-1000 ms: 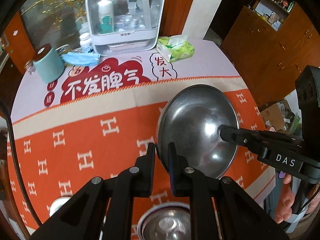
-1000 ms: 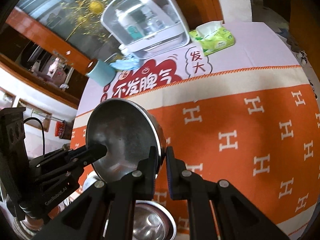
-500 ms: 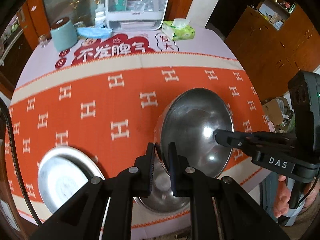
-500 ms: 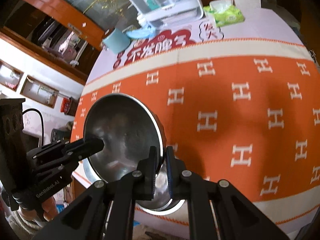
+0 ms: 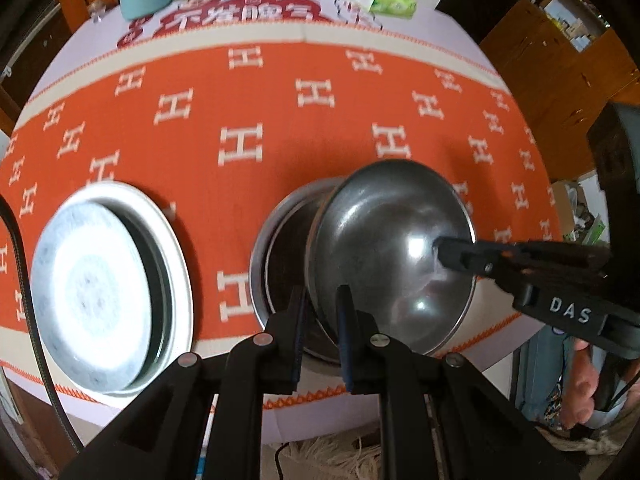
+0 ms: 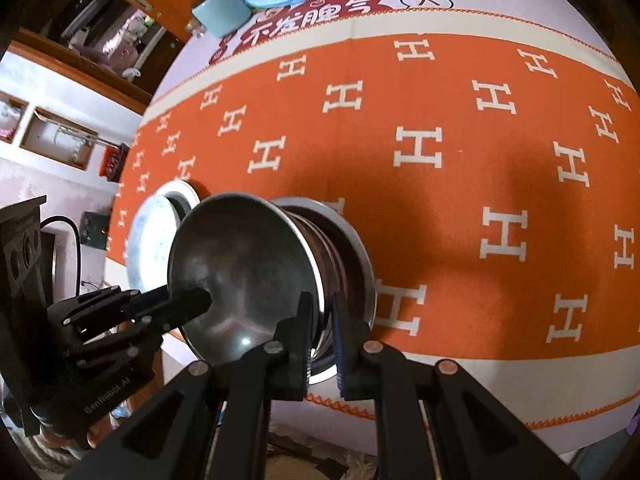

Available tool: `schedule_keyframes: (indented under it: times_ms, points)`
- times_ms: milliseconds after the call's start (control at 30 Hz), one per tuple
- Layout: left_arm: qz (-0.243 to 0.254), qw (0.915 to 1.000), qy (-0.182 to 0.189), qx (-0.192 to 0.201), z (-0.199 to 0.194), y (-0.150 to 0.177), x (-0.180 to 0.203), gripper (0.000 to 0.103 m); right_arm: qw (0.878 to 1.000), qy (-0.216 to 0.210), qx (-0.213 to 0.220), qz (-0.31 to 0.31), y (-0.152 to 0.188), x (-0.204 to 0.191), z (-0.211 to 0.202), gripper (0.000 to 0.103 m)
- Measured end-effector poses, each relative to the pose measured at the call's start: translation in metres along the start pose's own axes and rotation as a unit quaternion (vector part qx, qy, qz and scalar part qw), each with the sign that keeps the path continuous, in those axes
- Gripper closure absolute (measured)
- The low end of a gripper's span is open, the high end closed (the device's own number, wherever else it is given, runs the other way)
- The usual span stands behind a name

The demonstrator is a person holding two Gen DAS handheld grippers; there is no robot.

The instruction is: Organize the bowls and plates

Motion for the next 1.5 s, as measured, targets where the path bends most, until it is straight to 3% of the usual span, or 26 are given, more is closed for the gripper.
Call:
schedule_keyframes:
  times_ms: [400, 667, 867, 1033, 1333, 1500]
  points:
    - [0.006, 0.9998, -0.006, -0.017, 0.014, 0.001, -0.003, 0.088, 0.999, 0.027, -0.011, -0.015, 0.001, -0.003, 0.013, 0.092]
    - [0.006, 0.9997, -0.025, 0.003, 0.004, -0.004, -0.006, 0.045, 0.999, 0.045, -0.014, -0.016, 0.0, -0.001, 0.016, 0.089]
    - [0.009, 0.9996, -0.024, 0.013, -0.001, -0.007, -0.004, 0.03, 0.999, 0.047, -0.006, -0.025, 0.0, -0.004, 0.013, 0.089]
    - [0.013, 0.9993, -0.025, 0.025, -0.007, -0.007, -0.003, 0.026, 0.998, 0.046, 0.006, -0.033, 0.002, -0.007, 0.008, 0.078]
    - [0.006, 0.999, -0.011, 0.044, -0.019, -0.006, -0.007, 0.018, 0.999, 0.028, 0.026, -0.035, 0.003, -0.009, -0.005, 0.077]
    - [-0.001, 0.9985, -0.005, 0.054, -0.022, -0.004, -0.011, 0.013, 0.998, 0.01, 0.045, -0.034, 0.005, -0.008, -0.012, 0.062]
Point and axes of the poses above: each gripper's, at about its wrist camera, not at the fingertips, and z roughly the way its jaws point, x to its right, y to its underside, the point moved 3 cm from there along z, roughly the way its jaws point, and after that the axes turned 8 degrees about z, right-handed, at the moved point
